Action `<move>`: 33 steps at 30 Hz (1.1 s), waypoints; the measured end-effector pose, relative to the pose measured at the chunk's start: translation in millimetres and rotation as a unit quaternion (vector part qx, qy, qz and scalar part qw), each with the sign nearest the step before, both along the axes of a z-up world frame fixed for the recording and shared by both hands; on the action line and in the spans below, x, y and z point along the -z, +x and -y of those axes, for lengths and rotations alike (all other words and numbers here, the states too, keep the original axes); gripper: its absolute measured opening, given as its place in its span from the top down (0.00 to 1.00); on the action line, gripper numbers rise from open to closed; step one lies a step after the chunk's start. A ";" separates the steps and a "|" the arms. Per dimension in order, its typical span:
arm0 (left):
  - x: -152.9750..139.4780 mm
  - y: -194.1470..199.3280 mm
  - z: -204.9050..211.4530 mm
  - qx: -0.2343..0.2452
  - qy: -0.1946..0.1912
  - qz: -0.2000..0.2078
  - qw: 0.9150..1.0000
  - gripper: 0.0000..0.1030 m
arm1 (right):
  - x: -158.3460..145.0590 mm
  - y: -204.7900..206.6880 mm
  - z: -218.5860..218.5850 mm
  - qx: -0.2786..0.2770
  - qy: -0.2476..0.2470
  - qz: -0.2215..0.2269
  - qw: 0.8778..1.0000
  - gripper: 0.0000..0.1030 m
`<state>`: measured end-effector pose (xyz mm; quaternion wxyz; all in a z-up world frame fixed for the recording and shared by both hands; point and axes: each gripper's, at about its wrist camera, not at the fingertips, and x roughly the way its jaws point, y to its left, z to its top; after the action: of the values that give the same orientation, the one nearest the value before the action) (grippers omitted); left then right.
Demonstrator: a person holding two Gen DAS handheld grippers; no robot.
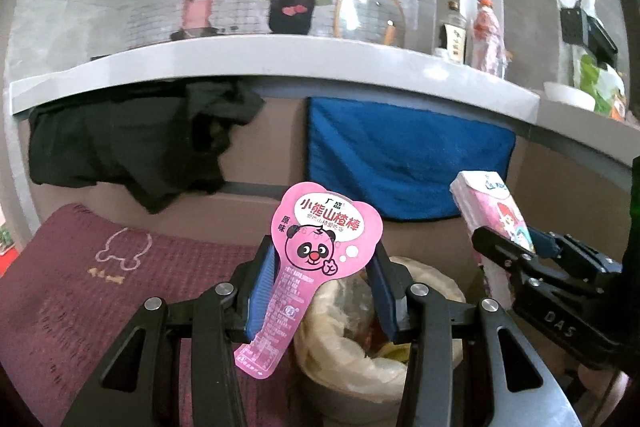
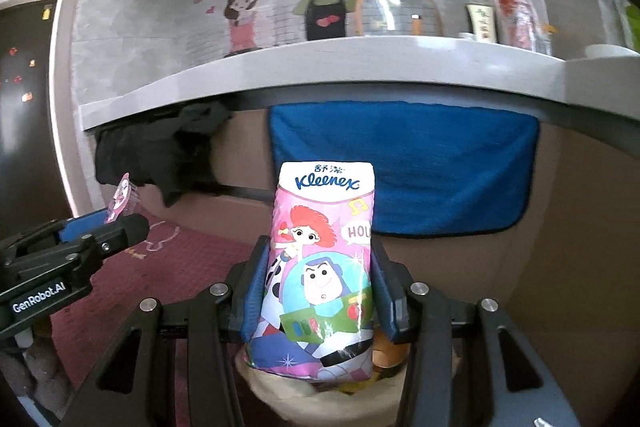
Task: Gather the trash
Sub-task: 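Carry the candy wrapper in the left gripper to the bin while the right gripper carries the tissue pack, then open both grippers over the bin dropping the wrapper and tissue pack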
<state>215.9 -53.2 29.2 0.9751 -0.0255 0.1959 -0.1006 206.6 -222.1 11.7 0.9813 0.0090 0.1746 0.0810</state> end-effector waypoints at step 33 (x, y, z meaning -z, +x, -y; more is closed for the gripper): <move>95.0 98.9 37.3 0.057 -0.019 -0.087 0.994 0.56 | 80.3 74.4 40.6 0.035 0.034 -0.088 0.995 0.58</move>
<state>314.9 -90.5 -65.9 0.9463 -0.0410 0.2795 -0.1570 281.0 -262.7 -68.6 0.9634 0.0551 0.2574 0.0516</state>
